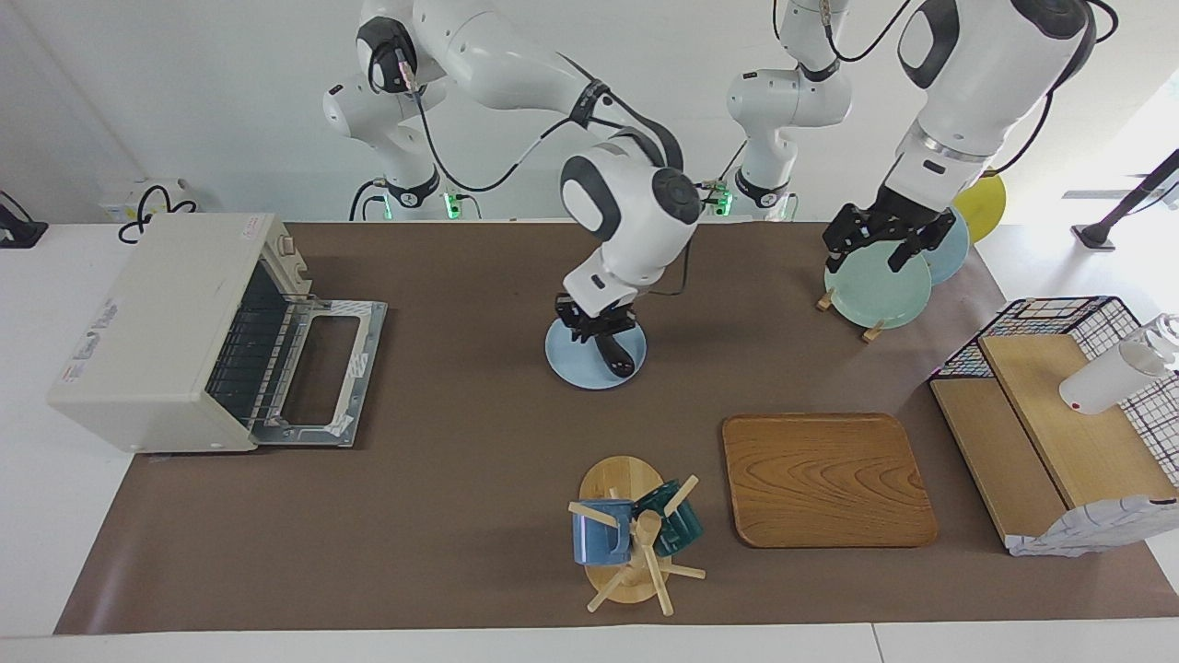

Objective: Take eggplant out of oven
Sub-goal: 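Set the plate on the table while the left gripper reaches the eggplant, then grasp the purple eggplant with the left gripper while the right gripper withdraws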

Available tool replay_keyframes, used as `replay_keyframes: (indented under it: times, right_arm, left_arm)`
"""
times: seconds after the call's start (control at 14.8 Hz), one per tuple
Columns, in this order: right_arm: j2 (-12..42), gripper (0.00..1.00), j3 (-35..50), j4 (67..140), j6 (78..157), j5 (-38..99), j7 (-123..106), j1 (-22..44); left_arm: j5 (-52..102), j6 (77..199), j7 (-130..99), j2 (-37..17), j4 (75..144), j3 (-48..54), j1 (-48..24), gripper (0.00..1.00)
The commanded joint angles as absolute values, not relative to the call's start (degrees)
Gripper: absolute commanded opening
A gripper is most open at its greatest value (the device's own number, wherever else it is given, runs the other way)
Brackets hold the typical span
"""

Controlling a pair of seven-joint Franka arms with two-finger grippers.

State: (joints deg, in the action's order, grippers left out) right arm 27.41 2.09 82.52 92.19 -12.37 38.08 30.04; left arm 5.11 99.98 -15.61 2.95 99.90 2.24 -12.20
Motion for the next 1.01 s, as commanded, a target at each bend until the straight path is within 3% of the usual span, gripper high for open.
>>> replay_keyframes:
  times: [0.0,0.27,0.68,0.95]
  right_arm:
    - [16.5,0.00,3.0,100.6,100.3,-12.4,30.8,22.4]
    - [12.8,0.00,2.9,114.9,112.7,-17.5,29.4,17.6]
    - [14.0,0.00,2.9,119.7,119.8,-23.4,26.4,11.6]
    - [14.1,0.00,2.9,120.0,120.8,-25.9,22.0,9.1]
  left_arm:
    - [5.5,103.8,-21.0,3.3,102.9,1.6,-16.9,1.00]
    - [7.2,110.3,-30.1,1.3,106.0,1.6,-24.2,1.00]
    - [7.3,122.1,-44.0,-8.6,107.2,1.5,-35.9,1.00]
    - [7.2,132.5,-49.8,-11.0,114.3,1.4,-41.1,1.00]
